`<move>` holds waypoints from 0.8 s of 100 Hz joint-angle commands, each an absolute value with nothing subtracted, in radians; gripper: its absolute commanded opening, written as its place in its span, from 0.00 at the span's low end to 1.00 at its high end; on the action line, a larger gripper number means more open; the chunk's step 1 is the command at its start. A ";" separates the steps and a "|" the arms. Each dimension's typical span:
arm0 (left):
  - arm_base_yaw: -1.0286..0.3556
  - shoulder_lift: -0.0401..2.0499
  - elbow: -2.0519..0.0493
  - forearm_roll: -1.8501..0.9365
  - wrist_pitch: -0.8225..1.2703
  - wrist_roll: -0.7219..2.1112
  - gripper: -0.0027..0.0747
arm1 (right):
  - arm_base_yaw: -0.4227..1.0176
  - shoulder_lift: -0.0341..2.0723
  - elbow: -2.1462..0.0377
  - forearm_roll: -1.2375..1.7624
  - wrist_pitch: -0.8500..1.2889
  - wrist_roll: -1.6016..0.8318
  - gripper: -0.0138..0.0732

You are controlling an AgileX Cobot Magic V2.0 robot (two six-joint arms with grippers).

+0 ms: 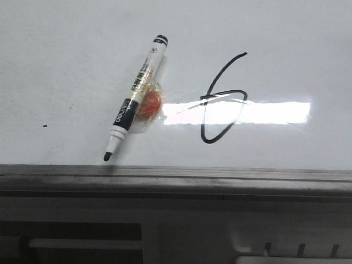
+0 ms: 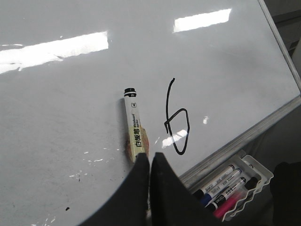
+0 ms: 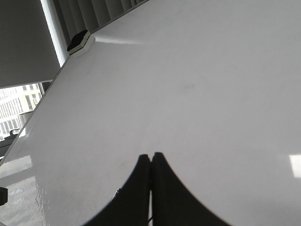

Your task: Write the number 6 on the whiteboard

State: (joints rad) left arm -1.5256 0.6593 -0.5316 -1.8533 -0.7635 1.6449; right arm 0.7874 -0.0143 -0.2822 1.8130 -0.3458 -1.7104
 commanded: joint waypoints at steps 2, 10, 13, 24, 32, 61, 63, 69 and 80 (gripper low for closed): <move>-1.534 0.660 -0.558 -1.842 -0.751 1.646 0.01 | 0.787 -0.004 -0.304 1.789 -0.313 -1.724 0.08; -1.534 0.660 -0.558 -1.842 -0.751 1.646 0.01 | 0.787 -0.004 -0.304 1.789 -0.314 -1.724 0.08; -1.534 0.660 -0.558 -1.842 -0.751 1.646 0.01 | 0.787 -0.004 -0.304 1.789 -0.314 -1.724 0.08; -1.534 0.660 -0.558 -1.842 -0.751 1.646 0.01 | 0.787 -0.004 -0.304 1.789 -0.314 -1.724 0.08; -1.534 0.660 -0.558 -1.842 -0.751 1.646 0.01 | 0.787 -0.004 -0.304 1.789 -0.314 -1.724 0.08; -1.508 0.598 -0.481 -1.740 -0.798 1.646 0.01 | 0.787 -0.004 -0.304 1.789 -0.315 -1.724 0.08; -1.501 0.593 -0.474 -1.719 -0.796 1.645 0.01 | 0.787 -0.004 -0.304 1.789 -0.315 -1.724 0.08; -1.482 0.577 -0.433 -1.612 -0.790 1.631 0.01 | 0.787 -0.004 -0.304 1.789 -0.315 -1.724 0.08; -1.416 0.550 -0.350 -1.347 -0.786 1.440 0.01 | 0.787 -0.004 -0.304 1.789 -0.315 -1.724 0.08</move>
